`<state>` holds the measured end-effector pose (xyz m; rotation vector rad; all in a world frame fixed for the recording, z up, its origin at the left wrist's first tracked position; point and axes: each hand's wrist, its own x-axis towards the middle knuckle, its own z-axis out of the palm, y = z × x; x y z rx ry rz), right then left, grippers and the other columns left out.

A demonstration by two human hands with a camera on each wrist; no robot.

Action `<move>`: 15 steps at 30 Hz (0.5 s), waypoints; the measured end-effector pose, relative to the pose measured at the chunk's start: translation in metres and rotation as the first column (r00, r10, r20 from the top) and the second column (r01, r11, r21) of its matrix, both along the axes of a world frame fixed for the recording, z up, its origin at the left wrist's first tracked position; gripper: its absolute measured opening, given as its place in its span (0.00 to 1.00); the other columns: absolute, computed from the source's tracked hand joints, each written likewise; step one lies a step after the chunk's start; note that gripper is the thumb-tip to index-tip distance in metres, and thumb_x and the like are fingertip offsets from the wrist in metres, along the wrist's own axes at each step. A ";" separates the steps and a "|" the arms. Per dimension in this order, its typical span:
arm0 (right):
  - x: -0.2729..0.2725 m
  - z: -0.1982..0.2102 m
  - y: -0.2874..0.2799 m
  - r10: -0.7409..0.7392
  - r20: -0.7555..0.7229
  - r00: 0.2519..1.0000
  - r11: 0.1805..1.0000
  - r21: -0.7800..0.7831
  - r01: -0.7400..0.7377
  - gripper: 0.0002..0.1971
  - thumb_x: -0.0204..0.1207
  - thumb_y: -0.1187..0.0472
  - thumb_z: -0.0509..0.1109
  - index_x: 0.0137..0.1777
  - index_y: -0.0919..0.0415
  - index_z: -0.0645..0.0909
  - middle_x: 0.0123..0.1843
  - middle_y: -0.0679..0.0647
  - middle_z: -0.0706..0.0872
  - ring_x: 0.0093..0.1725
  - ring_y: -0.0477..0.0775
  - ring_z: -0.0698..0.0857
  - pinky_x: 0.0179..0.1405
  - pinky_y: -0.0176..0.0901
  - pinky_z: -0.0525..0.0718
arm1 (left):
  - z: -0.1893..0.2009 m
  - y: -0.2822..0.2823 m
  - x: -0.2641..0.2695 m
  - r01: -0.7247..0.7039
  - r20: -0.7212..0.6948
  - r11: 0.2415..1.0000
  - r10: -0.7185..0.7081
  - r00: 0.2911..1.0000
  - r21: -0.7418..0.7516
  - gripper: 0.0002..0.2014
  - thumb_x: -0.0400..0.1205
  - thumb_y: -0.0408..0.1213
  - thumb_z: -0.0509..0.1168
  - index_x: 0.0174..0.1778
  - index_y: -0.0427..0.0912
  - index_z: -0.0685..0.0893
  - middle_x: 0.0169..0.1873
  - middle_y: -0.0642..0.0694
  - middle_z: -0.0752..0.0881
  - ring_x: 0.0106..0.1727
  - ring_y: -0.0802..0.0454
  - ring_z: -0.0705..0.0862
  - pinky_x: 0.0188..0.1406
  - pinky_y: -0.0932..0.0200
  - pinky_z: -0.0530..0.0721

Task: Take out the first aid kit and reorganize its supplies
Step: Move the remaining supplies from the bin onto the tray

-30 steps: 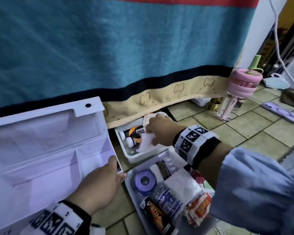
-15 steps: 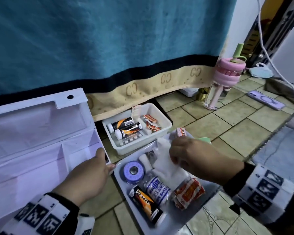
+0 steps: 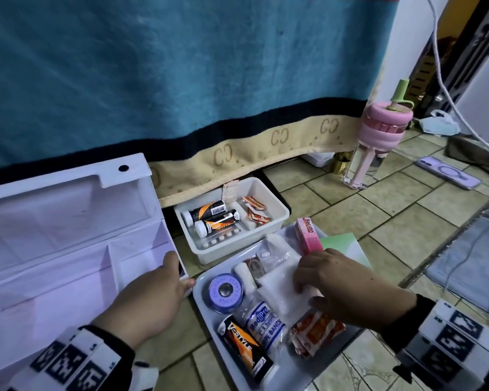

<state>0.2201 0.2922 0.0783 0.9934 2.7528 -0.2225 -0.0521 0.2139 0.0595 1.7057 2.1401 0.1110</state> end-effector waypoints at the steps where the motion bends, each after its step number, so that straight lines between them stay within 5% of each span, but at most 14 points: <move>1: -0.004 0.001 -0.001 0.028 0.002 1.000 1.000 -0.006 -0.028 0.13 0.60 0.55 0.72 0.46 0.44 0.79 0.48 0.42 0.82 0.52 0.48 0.80 0.56 0.41 0.76 | 0.000 0.000 0.000 -0.001 0.004 1.000 0.001 1.000 0.000 0.14 0.86 0.49 0.53 0.40 0.46 0.58 0.26 0.50 0.71 0.26 0.55 0.71 0.24 0.61 0.63; 6: -0.012 0.005 0.004 0.089 0.027 0.996 0.995 -0.042 -0.088 0.16 0.65 0.55 0.71 0.54 0.43 0.79 0.56 0.39 0.80 0.60 0.45 0.76 0.64 0.41 0.72 | -0.002 0.000 -0.001 0.002 0.001 1.000 -0.002 1.000 -0.002 0.15 0.86 0.50 0.53 0.39 0.47 0.57 0.26 0.48 0.71 0.27 0.52 0.71 0.26 0.58 0.64; 11: -0.019 0.037 0.019 -0.010 0.043 0.999 0.985 -0.171 0.017 0.15 0.71 0.53 0.75 0.58 0.43 0.83 0.47 0.35 0.82 0.44 0.34 0.79 0.45 0.27 0.77 | -0.004 0.000 -0.002 0.009 -0.003 1.000 -0.009 1.000 0.001 0.14 0.86 0.50 0.53 0.41 0.47 0.58 0.26 0.49 0.71 0.26 0.53 0.70 0.24 0.59 0.63; 15: -0.038 0.057 0.036 -0.047 -0.056 0.997 0.994 -0.097 0.042 0.10 0.75 0.52 0.71 0.55 0.45 0.85 0.51 0.41 0.86 0.45 0.37 0.82 0.47 0.32 0.81 | -0.004 0.000 -0.002 0.007 0.004 1.000 -0.007 1.000 0.001 0.14 0.86 0.49 0.53 0.41 0.47 0.58 0.26 0.49 0.71 0.27 0.52 0.70 0.24 0.59 0.63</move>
